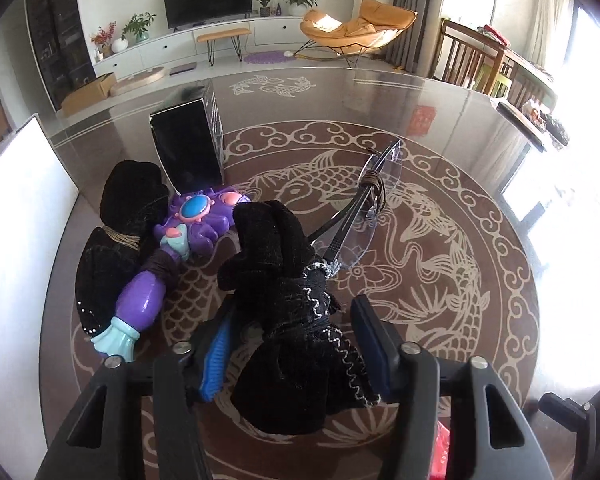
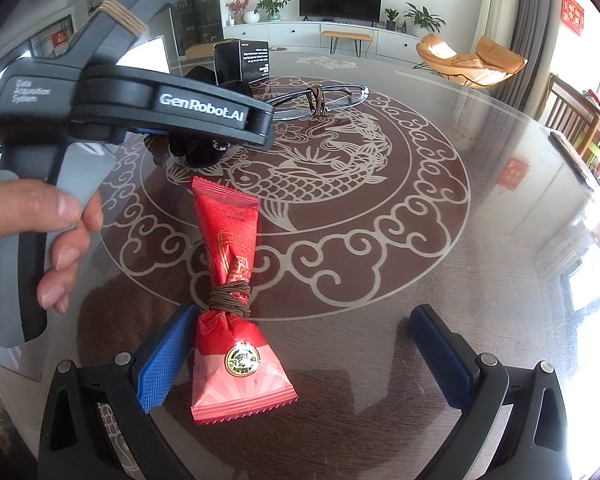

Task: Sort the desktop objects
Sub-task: 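Grasp the black knitted item with the left gripper while the right gripper regrasps the red packet, then carry the black item and red packet over the cardboard box and release both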

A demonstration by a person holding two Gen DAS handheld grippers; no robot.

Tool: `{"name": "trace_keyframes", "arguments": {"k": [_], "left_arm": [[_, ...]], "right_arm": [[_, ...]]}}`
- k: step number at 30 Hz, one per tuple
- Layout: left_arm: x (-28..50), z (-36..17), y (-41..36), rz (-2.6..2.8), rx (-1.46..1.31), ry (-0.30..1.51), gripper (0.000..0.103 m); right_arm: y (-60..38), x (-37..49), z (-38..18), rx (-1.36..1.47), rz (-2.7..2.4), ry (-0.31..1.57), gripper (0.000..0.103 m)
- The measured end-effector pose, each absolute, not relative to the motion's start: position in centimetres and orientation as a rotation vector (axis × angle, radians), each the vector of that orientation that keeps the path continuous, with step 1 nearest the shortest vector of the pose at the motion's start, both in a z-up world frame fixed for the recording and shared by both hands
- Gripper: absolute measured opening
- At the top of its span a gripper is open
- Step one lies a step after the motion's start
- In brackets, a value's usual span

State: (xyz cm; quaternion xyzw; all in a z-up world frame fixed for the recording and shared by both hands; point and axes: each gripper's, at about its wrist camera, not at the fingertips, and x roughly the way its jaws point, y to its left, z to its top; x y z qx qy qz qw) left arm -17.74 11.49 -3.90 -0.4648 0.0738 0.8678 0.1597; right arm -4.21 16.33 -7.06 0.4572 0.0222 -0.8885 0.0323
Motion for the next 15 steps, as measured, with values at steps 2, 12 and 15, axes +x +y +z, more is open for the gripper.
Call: {"name": "trace_keyframes", "arguments": {"k": [2,12,15], "left_arm": [[-17.3,-3.7,10.6,2.467,-1.320,0.141,0.032],[-4.1,-3.7,2.4,2.468,-1.276,0.039,0.032],[-2.2,-2.4,0.6,2.479,-1.247,0.015,0.032]], "right_arm": [[16.3,-4.2,-7.0,1.407,-2.736,0.068,0.103],[16.2,-4.3,-7.1,1.408,-2.735,0.068,0.103],[16.1,-4.4,-7.0,1.423,-2.719,0.071,0.103]]}}
